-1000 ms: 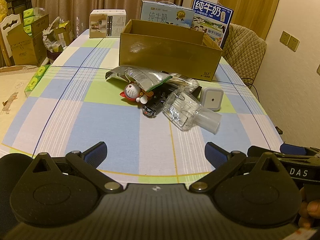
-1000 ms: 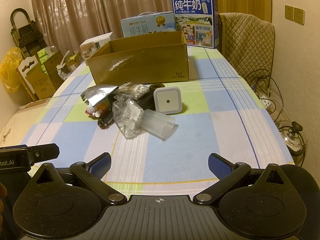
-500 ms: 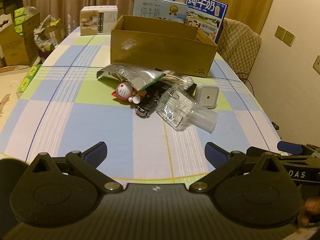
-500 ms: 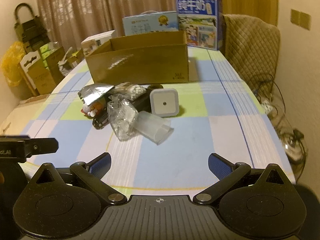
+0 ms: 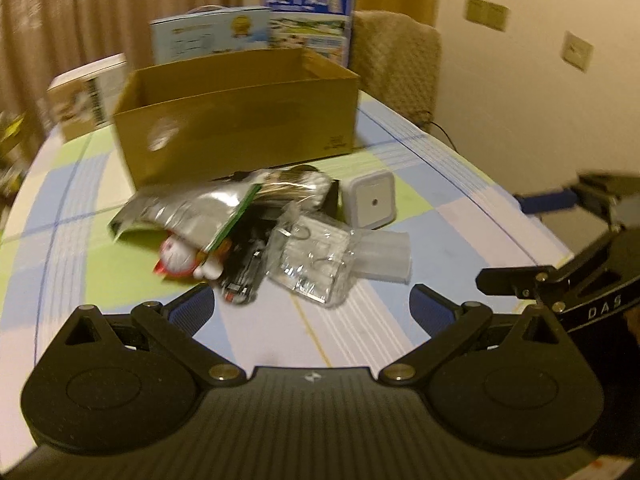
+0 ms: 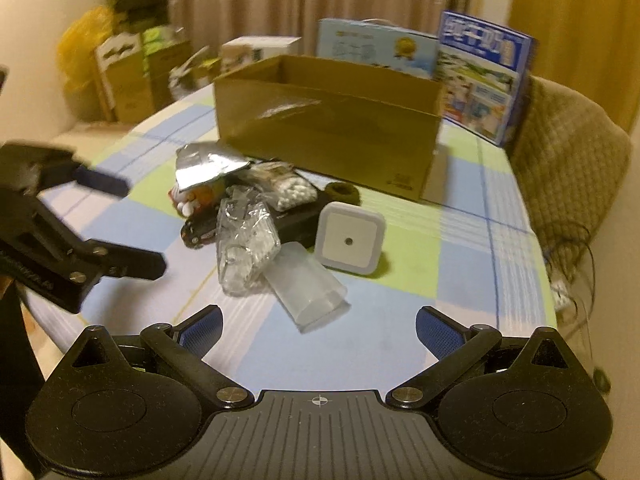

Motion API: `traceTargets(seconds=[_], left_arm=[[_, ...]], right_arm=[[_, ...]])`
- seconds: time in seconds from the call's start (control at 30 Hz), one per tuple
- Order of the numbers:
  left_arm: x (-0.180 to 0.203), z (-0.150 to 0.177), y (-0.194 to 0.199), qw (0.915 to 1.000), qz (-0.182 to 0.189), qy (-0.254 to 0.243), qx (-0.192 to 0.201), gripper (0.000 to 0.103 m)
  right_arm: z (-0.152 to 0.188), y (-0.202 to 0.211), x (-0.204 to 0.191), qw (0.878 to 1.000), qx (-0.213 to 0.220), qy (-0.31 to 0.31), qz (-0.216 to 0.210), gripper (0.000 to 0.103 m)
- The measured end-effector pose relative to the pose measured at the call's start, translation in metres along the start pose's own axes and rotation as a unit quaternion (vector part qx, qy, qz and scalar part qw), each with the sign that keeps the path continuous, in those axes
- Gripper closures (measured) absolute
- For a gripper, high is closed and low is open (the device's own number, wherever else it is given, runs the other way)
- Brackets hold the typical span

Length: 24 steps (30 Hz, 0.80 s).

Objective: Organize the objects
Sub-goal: 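Grasp the clear plastic box with the left tool while the right tool grasps the frosted cup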

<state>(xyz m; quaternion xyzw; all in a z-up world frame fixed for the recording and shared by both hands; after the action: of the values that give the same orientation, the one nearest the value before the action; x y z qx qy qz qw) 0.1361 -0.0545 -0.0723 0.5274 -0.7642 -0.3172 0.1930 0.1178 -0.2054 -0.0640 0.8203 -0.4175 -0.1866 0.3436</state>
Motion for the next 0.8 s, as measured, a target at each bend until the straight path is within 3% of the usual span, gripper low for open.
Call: traceTargets(seconds=[0.1,0.17,0.37,0.5,0.6,0.8], left_arm=[[0.000,-0.003,-0.021,0.9993,0.010,-0.036,0.001,0.001],[-0.001,-0.002,-0.035,0.9983,0.015,-0.056,-0.001,0.001],[0.003,0.004,-0.071,0.9937,0.035,-0.106,-0.004,0.001],[0.002,0.004,-0.087,0.9924,0.042,-0.116,0.001,0.002],[0.001,0.005,-0.094,0.9918,0.046,-0.120,0.002,0.006],[0.005,0.005,-0.103,0.9886,0.065,-0.136,0.006,0.009]], right_arm=[[-0.003,-0.018,0.001,0.999,-0.009,0.030,-0.020,0.004],[-0.004,-0.031,0.002,0.998,-0.020,0.051,-0.030,0.014],[-0.007,-0.072,0.011,0.994,-0.047,0.090,-0.049,0.025],[-0.008,-0.093,0.010,0.988,-0.070,0.119,-0.068,0.030],[-0.011,-0.103,0.012,0.988,-0.079,0.107,-0.081,0.039],[-0.007,-0.112,0.011,0.985,-0.094,0.121,-0.076,0.051]])
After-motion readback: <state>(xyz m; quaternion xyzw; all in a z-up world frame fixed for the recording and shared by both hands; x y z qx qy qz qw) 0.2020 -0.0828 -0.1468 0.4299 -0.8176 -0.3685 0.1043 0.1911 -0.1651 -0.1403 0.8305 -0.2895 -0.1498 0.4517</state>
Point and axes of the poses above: each gripper's, at about its wrist camera, not at the fingertips, and y roughly against the way its jaws point, x to its right, z to its underside, the point moved 7 cm from there along -y, roughly the way its jaws point, and after that the axes turned 6 degrees about -z, right-handed, at the moved point
